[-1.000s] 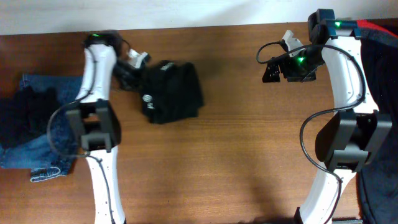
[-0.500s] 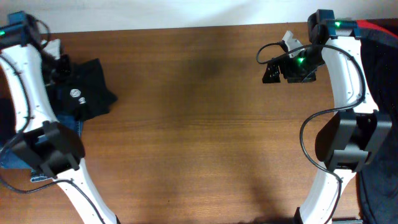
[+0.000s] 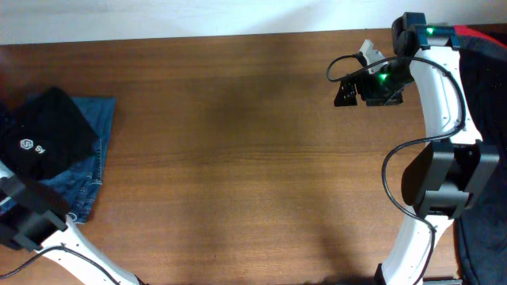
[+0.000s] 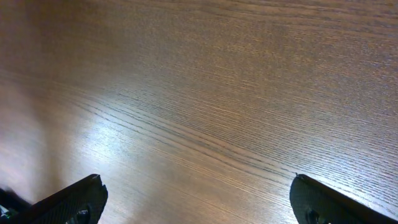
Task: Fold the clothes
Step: 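Place the folded shirt onto the blue jeans pile with the left gripper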
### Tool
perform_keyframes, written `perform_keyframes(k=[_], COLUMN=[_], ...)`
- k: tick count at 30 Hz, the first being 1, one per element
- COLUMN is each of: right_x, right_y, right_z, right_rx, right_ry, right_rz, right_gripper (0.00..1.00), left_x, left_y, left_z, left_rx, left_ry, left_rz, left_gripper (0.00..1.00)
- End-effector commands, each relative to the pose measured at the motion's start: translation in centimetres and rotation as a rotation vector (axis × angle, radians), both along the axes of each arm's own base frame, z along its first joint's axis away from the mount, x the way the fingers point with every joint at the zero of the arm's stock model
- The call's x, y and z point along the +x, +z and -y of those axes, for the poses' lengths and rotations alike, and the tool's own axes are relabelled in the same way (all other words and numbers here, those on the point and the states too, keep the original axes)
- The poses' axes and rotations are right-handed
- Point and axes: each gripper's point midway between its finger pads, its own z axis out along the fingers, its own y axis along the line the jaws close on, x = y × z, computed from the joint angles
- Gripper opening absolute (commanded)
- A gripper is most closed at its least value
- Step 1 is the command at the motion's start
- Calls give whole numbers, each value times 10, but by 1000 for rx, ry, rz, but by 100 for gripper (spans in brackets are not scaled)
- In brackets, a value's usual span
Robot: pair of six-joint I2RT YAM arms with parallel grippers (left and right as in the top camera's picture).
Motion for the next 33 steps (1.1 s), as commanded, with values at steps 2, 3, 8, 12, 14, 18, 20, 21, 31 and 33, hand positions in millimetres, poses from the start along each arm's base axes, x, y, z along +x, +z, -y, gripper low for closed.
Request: perform_keyframes(k=[2, 3, 8, 12, 14, 18, 20, 21, 31, 33], right_x=[1, 1, -1, -3, -4, -4, -4, -3, 26, 29], right_y=[7, 7, 7, 5, 5, 5, 3, 1, 62, 84], right_z=[-2, -2, -2, 0, 1, 1, 6, 11, 26, 26], right_rx=[-5, -5, -5, -19, -29, -29, -57, -86, -185, -189], right_ry=[15, 15, 15, 14, 14, 14, 11, 4, -62, -70], right_rz=[22, 22, 13, 7, 2, 2, 0, 0, 208, 272], right_gripper=[99, 99, 99, 99, 99, 99, 99, 99, 99, 99], left_x=[-16, -19, -34, -52, -54, -33, -14, -9, 43, 55], left_y=[13, 12, 9, 17, 33, 79, 102, 110, 151, 150], left_z=[-20, -19, -10, -22, -23, 5, 37, 48, 190, 231], left_rx=[40, 32, -16, 64, 94, 31, -70, -90, 34, 73], left_ry=[70, 72, 112, 214, 243, 145, -9, -55, -455, -575], left_rz=[11, 1, -50, -111, -82, 133, 278, 315, 344, 331], left_gripper=[1, 4, 99, 99, 99, 99, 99, 99, 99, 99])
